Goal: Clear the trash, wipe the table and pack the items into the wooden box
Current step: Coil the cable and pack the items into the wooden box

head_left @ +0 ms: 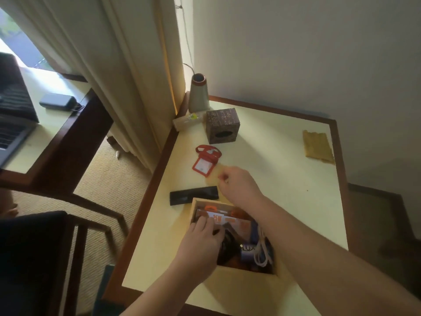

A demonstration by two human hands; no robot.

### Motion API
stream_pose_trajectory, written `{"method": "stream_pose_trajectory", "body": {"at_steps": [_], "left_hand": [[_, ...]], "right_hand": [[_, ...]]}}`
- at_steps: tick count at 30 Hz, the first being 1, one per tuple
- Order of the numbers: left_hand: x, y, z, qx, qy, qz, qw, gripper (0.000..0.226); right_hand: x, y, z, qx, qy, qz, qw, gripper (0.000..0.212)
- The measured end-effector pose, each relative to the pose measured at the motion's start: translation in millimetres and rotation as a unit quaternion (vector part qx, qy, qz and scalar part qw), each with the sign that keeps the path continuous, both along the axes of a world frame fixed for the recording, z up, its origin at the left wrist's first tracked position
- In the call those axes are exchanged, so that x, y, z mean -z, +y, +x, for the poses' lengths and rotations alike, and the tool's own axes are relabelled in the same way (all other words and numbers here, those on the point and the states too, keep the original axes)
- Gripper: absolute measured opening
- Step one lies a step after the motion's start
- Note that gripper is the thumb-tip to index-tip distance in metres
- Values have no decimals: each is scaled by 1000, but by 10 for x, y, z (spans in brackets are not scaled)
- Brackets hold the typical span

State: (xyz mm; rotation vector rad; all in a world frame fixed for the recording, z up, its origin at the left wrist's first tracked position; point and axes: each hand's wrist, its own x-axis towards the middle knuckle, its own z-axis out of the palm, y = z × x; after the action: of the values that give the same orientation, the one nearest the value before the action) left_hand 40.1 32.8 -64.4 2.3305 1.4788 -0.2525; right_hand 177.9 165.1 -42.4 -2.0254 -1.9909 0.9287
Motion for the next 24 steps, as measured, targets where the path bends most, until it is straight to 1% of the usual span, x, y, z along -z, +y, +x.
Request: {"method": "stream_pose_trajectory", "body": {"at_steps": [3, 5, 7, 8, 9, 10, 12, 13, 14, 16, 17, 19, 21, 22, 23, 24], "left_hand": [[-68, -43, -104, -38, -96, 27, 994, 58], [-121, -47, -205, -104, -157, 29, 982, 50], [-100, -7, -315, -182, -191, 41, 964, 43], [-91, 39, -370, -209, -201, 58, 955, 46], [-73, 94, -418, -222, -204, 68, 951, 53], [-47, 147, -458, -222, -206, 60, 951, 61], [108, 197, -528, -241, -226, -26, 943, 67], [187, 204, -549, -254, -241, -67, 934, 70], [268, 193, -551, -258, -255, -81, 929, 75], [402, 147, -529, -265, -267, -90, 922, 83], [440, 147, -520, -272, -269, -91, 920, 86], [493, 139, -496, -278, -262, -81, 921, 91], [521, 145, -479, -279, -257, -68, 923, 93], [533, 146, -473, -281, -258, -64, 922, 94], [539, 145, -465, -283, -257, -62, 922, 94], [545, 138, -459, -284, -256, -59, 922, 94]], "right_hand": [[9, 523, -380, -92, -1, 37, 995, 30], [65, 901, -664, -145, -28, 65, 987, 39], [149, 1312, -951, -194, -68, 85, 975, 48], [205, 1523, -1090, -215, -91, 96, 968, 52], [272, 1731, -1207, -232, -125, 107, 959, 57], [337, 1918, -1306, -244, -167, 114, 948, 63], [476, 2225, -1448, -249, -246, 112, 930, 73], [545, 2336, -1492, -247, -274, 107, 924, 71], [635, 2418, -1532, -249, -299, 102, 916, 68], [830, 2516, -1555, -272, -337, 114, 894, 62], [878, 2522, -1556, -283, -346, 129, 885, 55], [926, 2459, -1517, -288, -337, 179, 879, 40], [907, 2378, -1465, -301, -319, 227, 870, 33], [886, 2328, -1439, -309, -301, 233, 872, 34], [856, 2260, -1416, -322, -269, 228, 879, 39], [788, 2142, -1393, -327, -211, 213, 896, 47]]}}
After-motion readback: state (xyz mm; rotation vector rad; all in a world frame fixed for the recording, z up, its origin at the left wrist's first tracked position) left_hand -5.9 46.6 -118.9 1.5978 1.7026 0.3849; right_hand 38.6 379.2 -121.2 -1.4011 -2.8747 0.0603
